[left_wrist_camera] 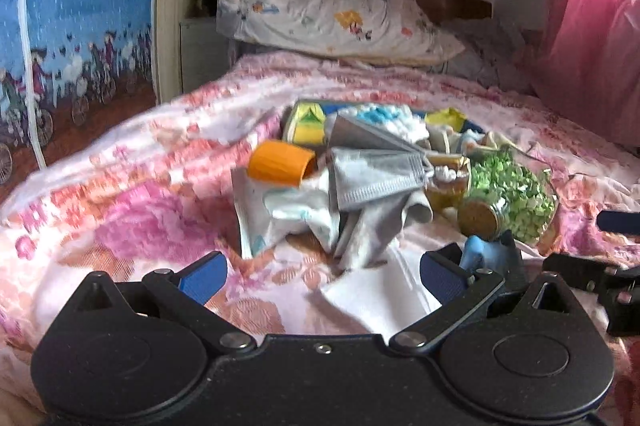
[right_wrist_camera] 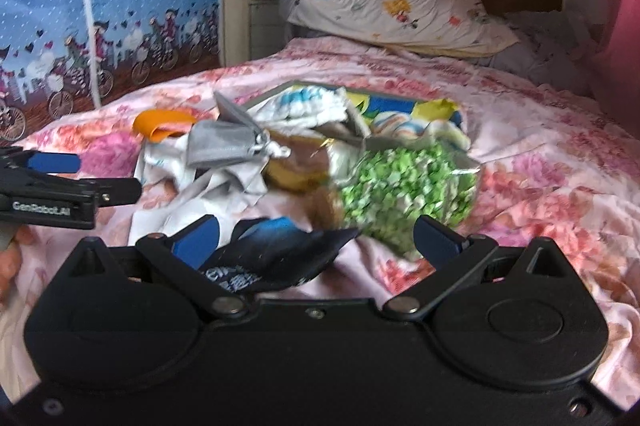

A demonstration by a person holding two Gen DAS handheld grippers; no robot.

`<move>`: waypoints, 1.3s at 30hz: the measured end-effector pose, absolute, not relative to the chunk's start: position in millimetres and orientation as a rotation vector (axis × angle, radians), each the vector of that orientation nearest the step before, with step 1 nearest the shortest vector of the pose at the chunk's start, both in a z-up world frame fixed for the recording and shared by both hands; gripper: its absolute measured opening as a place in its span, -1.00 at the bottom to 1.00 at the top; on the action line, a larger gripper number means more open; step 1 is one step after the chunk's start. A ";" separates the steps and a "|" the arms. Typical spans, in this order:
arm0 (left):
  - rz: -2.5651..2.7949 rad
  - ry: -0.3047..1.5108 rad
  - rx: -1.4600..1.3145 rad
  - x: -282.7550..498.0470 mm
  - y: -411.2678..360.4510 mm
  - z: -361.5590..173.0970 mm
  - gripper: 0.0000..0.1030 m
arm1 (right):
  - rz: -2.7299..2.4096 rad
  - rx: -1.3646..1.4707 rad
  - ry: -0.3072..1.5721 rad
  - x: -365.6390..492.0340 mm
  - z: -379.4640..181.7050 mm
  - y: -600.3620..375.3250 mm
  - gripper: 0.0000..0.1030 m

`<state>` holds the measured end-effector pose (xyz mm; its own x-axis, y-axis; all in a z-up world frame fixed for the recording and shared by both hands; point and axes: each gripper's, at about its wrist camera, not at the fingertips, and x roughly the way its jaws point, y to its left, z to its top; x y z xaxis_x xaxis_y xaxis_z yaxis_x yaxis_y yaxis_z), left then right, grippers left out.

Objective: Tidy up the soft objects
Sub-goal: 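Move the left gripper to the white cloth while the right gripper approaches the dark Stellest cloth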

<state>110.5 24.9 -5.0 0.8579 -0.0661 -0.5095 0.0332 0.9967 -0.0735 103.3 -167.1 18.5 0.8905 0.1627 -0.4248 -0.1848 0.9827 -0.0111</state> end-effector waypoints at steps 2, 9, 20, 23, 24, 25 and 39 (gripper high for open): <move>-0.059 0.566 -0.089 114.1 27.5 -7.5 0.98 | 0.194 -0.057 0.454 105.5 14.4 -166.1 0.99; -0.076 0.601 -0.080 118.9 24.2 -10.6 0.98 | 0.216 -0.055 0.510 107.0 -3.2 -162.6 0.99; -0.120 0.681 0.002 125.4 12.6 -18.8 0.98 | 0.255 -0.120 0.527 109.1 -14.5 -146.6 0.99; -0.138 0.708 -0.049 128.2 16.2 -20.5 0.98 | 0.264 -0.157 0.515 108.5 -17.7 -140.2 0.99; -0.141 0.712 -0.069 128.6 17.7 -20.8 0.97 | 0.278 -0.169 0.515 108.1 -18.3 -137.7 0.99; -0.145 0.715 -0.087 129.1 18.9 -21.2 0.97 | 0.286 -0.179 0.513 107.4 -18.7 -135.4 0.99; -0.149 0.724 -0.115 131.4 18.7 -23.3 0.95 | 0.322 -0.186 0.523 109.8 -18.2 -130.9 0.99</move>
<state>131.4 18.6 -23.3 0.7392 -0.1753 -0.6503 0.0960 0.9831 -0.1559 109.8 -130.9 -18.2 0.8178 0.2529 -0.5169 -0.3470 0.9333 -0.0924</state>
